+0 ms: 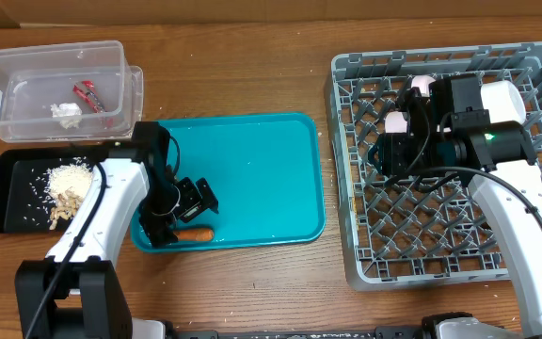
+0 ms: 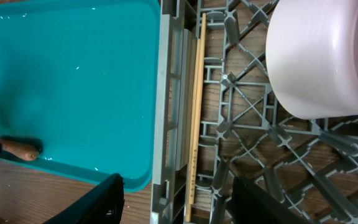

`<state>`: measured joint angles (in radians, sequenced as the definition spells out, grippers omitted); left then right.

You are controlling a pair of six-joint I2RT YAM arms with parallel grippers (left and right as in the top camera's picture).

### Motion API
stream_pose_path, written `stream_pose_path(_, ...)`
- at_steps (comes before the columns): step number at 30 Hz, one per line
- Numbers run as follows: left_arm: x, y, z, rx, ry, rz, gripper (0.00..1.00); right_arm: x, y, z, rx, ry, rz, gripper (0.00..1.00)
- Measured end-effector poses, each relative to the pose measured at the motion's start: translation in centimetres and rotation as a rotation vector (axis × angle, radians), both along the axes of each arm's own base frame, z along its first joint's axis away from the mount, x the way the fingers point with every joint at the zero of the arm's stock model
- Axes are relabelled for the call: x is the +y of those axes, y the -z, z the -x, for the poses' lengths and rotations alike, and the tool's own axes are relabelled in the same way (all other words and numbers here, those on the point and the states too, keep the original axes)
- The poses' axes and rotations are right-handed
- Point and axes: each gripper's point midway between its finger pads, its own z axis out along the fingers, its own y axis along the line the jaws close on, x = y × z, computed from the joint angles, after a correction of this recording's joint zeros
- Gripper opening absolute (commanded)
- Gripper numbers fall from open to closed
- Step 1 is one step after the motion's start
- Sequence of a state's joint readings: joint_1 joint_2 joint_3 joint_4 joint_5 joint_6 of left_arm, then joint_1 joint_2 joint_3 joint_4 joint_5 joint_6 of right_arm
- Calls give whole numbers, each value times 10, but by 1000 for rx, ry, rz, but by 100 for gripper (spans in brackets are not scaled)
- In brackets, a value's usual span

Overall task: Sort waste into correct bins and load items into the dishwasher
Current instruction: 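Reach the left gripper to the carrot on the teal tray and grasp it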

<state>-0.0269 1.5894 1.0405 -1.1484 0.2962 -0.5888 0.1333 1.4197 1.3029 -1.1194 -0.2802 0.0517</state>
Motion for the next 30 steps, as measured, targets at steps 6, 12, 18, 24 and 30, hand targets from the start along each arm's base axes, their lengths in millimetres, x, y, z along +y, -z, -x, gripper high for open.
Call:
stream_pose_path(6, -1, 22, -4, -28, -69, 1, 100, 0, 0, 1, 3, 1, 1, 58)
stream_pose_path(12, -1, 37, -10, -78, -108, 2, 100, -1, 2, 4, 18, 0, 3, 58)
stream_pose_path(18, -2, 52, -10, -107, -134, 4, 100, -1, 2, 4, 20, 0, 3, 58)
stream_pose_path(24, -2, 54, -11, -115, -142, 4, 96, -1, 2, 5, 21, 0, 3, 58)
stream_pose_path(30, 3, 57, -16, -138, -161, -23, 66, -1, 2, 6, 26, 0, 3, 58)
